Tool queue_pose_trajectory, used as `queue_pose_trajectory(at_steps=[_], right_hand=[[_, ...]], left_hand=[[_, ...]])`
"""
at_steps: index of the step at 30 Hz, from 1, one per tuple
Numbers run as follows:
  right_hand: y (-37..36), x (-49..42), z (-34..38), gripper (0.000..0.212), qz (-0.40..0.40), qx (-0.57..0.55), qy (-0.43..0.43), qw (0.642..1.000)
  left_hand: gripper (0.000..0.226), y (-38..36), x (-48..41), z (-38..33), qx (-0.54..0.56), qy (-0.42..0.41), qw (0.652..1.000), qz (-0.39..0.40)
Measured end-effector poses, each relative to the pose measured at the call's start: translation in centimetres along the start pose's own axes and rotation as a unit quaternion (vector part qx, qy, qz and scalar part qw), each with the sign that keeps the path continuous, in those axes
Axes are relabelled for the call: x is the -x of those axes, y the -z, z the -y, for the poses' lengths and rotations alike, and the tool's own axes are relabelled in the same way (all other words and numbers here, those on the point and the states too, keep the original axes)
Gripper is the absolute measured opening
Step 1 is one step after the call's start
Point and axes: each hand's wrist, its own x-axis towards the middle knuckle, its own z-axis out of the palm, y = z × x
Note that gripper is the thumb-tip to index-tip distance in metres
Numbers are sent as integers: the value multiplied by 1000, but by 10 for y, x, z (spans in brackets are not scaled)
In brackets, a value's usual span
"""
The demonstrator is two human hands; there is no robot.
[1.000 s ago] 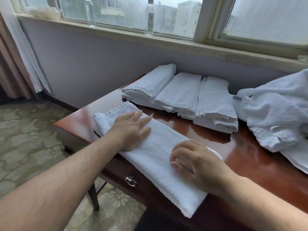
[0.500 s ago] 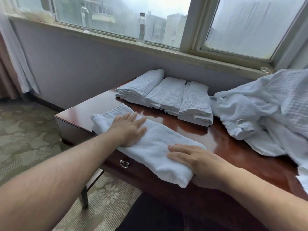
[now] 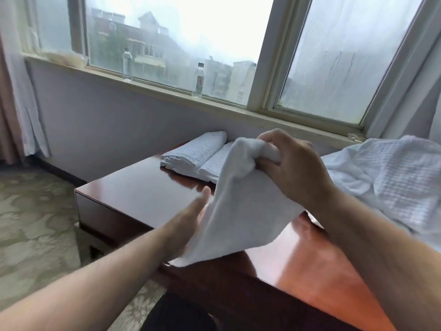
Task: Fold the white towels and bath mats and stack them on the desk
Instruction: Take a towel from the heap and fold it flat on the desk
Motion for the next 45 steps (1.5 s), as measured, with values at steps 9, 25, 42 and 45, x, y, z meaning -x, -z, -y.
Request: queue_pose_trajectory(at_steps=[9,25,42,45], right_hand=[[-83,-88,-19,34,117,97,-1,988],[-140,-6,-45,88,215,-646,-462,569],[-140,-3,-36,59,202,-694,-435,537],[-129,-13,-54,41,131,-682,-446,565]], left_hand=[[29,20,-9,-6,69,13,997,-43],[46,100,-42,-37,290,73,953,57],[45,100,-38,-40,208,110,968,83],[45,95,-51,-38,205,100,969,94]])
